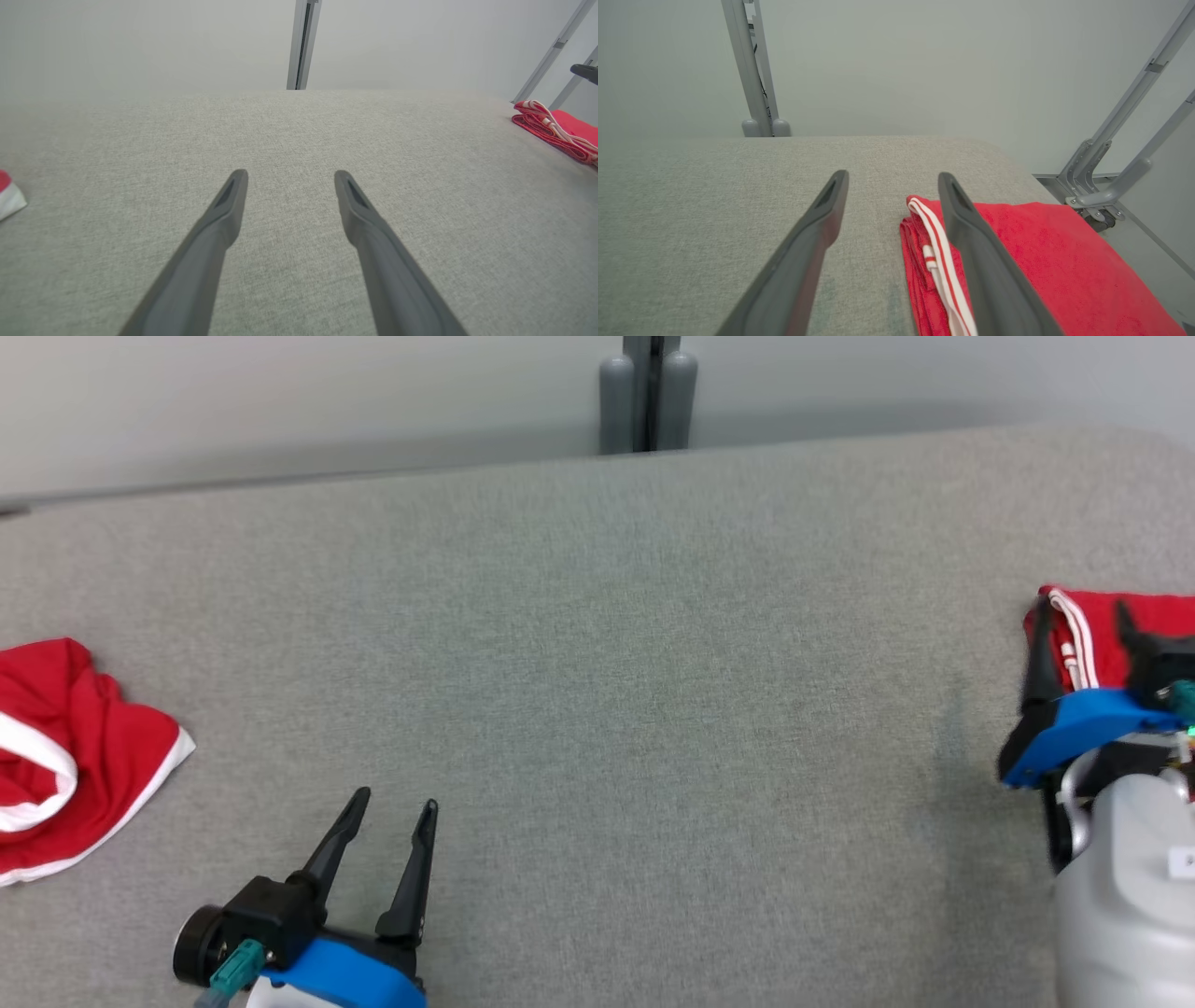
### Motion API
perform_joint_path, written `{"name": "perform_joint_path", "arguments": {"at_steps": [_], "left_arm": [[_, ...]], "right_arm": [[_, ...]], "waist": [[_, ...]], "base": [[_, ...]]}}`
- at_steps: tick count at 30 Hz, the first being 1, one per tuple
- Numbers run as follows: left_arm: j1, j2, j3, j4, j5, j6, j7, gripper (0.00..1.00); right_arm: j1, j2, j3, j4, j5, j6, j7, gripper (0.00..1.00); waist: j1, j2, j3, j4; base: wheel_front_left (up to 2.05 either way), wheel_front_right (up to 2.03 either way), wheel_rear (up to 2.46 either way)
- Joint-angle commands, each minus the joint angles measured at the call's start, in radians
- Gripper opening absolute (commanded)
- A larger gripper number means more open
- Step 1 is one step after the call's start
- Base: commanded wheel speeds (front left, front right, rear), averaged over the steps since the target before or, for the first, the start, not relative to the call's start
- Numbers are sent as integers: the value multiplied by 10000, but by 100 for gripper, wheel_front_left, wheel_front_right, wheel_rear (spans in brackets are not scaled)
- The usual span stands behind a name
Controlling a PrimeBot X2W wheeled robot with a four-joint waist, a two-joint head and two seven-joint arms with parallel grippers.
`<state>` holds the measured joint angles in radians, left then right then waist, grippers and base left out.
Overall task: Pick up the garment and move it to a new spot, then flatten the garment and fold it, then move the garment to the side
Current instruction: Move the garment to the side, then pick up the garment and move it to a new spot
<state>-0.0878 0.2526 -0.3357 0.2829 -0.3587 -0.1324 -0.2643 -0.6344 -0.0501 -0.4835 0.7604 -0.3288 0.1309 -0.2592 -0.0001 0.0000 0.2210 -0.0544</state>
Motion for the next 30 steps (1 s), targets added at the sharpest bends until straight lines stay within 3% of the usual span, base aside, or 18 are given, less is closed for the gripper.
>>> {"name": "perform_joint_path", "arguments": {"at_steps": [1,8,14,19,30], "left_arm": [[54,-18,81,39,29,31,0,100],[534,-529,1303,615,358,31,0,100],[981,-918,1974,889,692,31,0,100],[1235,-1216,2270,974,866,30,0,100],[1460,-1626,2382,1006,1090,30,0,100]], "right_arm": [[145,-17,159,-15,166,-3,-67,100],[1828,-23,2382,-340,2883,-3,-60,100],[3211,-31,3839,-580,4049,-3,-62,100],[3978,-28,4496,-1184,4772,-3,-60,100],[4613,-26,5026,-1714,4888,-2,-61,100]], "waist": [[1,0,-207,-108],[1,0,-1167,159],[1,0,-1826,286],[1,0,-2059,356],[1,0,-2274,471]], "base": [[0,0,0],[0,0,0],[0,0,0],[0,0,0],[0,0,0]]}}
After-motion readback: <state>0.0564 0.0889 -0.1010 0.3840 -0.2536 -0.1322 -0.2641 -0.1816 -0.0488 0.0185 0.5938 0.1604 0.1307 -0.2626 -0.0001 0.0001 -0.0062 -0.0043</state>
